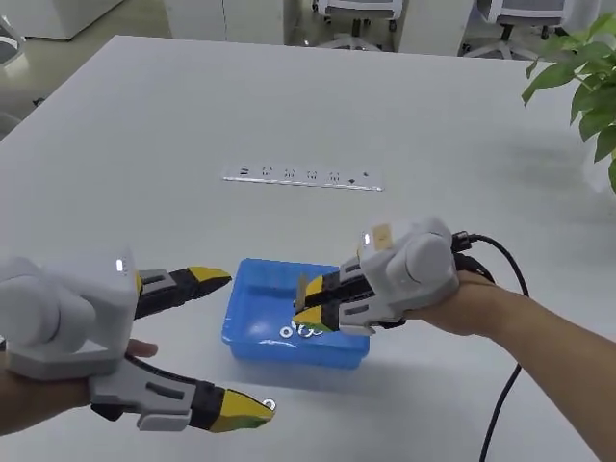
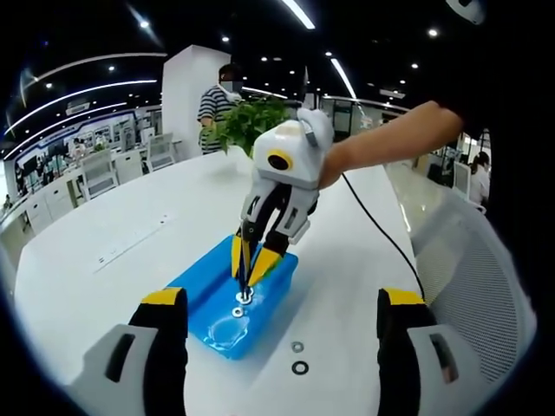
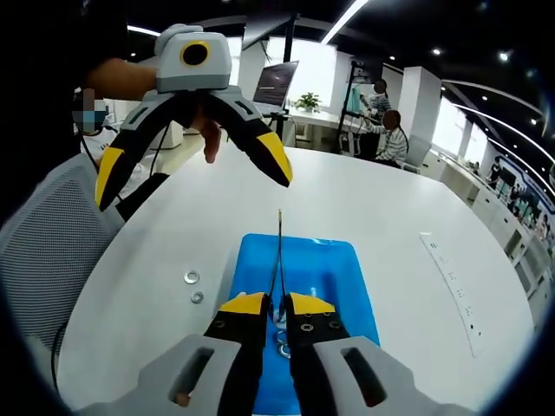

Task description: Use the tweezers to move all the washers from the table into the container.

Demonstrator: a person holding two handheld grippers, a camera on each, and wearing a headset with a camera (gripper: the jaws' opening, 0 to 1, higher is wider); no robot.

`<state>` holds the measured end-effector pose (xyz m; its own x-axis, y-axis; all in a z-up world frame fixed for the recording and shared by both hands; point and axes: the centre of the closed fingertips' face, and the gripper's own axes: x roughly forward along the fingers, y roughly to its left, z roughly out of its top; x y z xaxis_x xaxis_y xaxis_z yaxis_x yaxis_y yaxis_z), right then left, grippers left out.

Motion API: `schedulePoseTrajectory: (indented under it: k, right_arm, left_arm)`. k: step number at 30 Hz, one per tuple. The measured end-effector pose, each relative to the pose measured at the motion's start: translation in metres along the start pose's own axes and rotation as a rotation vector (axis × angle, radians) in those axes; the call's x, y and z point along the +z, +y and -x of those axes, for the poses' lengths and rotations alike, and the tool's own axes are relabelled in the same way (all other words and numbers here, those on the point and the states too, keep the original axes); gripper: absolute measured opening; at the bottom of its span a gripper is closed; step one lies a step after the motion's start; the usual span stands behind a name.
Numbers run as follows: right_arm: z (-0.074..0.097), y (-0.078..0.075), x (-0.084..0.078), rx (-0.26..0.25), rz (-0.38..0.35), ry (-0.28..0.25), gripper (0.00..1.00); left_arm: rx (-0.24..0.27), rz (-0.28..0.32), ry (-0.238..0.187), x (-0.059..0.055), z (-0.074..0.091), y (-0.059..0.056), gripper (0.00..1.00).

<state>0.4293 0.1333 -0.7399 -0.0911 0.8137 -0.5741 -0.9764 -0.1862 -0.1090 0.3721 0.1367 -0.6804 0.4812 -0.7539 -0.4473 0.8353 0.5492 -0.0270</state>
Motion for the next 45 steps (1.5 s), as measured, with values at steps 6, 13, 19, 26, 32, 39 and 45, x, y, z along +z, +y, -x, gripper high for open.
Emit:
schedulePoseTrajectory:
  k: [6, 13, 19, 26, 32, 39, 45]
  right_arm:
    - [-0.004, 0.001, -0.006, 0.011, -0.008, 0.005, 0.1]
    - [-0.007, 0.001, -0.01, 0.017, -0.017, 0.007, 0.1]
    - [-0.008, 0.003, -0.012, 0.023, -0.019, 0.011, 0.1]
    - [-0.008, 0.003, -0.015, 0.024, -0.022, 0.014, 0.1]
    - [-0.009, 0.004, -0.016, 0.023, -0.025, 0.01, 0.1]
    - [-0.01, 0.005, -0.016, 0.025, -0.026, 0.009, 0.1]
    - [-0.009, 0.004, -0.017, 0.025, -0.025, 0.01, 0.1]
  left_arm:
    - [-0.008, -0.021, 0.005, 0.003, -0.007, 0.006, 0.88]
    - [-0.017, -0.067, 0.0, 0.011, -0.018, 0.016, 0.74]
    - [-0.017, -0.104, 0.009, 0.015, -0.029, 0.024, 0.57]
    - [-0.019, -0.126, 0.029, 0.015, -0.04, 0.032, 0.36]
    - [-0.028, -0.137, 0.044, 0.015, -0.048, 0.035, 0.27]
    - [-0.054, -0.146, 0.065, 0.013, -0.058, 0.035, 0.19]
    - [-0.072, -0.147, 0.075, 0.011, -0.062, 0.034, 0.13]
